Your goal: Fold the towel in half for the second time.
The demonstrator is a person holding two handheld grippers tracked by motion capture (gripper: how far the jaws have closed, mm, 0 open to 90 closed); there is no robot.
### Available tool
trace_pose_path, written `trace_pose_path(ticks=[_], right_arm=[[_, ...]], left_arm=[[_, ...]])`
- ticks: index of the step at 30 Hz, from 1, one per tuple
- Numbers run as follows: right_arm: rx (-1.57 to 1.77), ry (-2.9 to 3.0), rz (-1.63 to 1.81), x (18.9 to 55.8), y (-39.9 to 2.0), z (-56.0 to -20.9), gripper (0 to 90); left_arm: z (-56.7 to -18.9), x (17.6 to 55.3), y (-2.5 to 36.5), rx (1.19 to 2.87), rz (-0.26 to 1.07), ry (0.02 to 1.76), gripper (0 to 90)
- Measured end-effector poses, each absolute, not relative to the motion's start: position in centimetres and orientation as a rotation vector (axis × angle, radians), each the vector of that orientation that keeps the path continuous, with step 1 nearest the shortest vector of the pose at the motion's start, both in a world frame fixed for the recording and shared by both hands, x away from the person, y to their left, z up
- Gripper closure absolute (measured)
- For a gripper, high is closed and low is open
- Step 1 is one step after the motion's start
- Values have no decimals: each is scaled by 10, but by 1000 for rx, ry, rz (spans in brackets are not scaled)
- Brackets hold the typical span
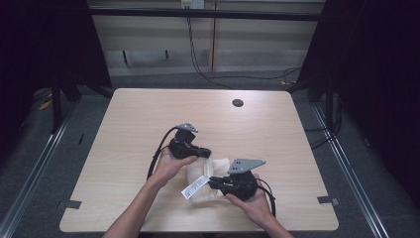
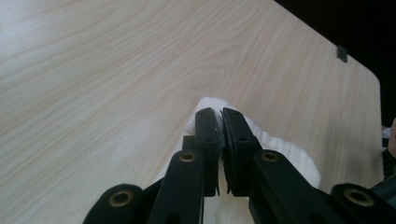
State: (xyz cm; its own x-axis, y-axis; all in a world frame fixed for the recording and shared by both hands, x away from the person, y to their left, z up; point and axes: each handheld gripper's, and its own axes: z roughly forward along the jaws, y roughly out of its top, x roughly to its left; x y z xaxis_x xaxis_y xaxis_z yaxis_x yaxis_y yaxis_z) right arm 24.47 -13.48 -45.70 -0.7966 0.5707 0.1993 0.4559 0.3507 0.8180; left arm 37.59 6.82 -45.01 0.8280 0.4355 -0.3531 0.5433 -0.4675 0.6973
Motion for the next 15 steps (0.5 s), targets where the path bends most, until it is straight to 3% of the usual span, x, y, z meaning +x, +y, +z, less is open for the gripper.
trace_pose_path(ticks=[11,15], right_arm=[[1043,2497,1314,248,-156,-480,794],[1081,2486,1277,248,-163,-486,704]], left_arm=[[-479,387,34,2198,-195,748,855],[-485,389,28,2198,-211,757,842]])
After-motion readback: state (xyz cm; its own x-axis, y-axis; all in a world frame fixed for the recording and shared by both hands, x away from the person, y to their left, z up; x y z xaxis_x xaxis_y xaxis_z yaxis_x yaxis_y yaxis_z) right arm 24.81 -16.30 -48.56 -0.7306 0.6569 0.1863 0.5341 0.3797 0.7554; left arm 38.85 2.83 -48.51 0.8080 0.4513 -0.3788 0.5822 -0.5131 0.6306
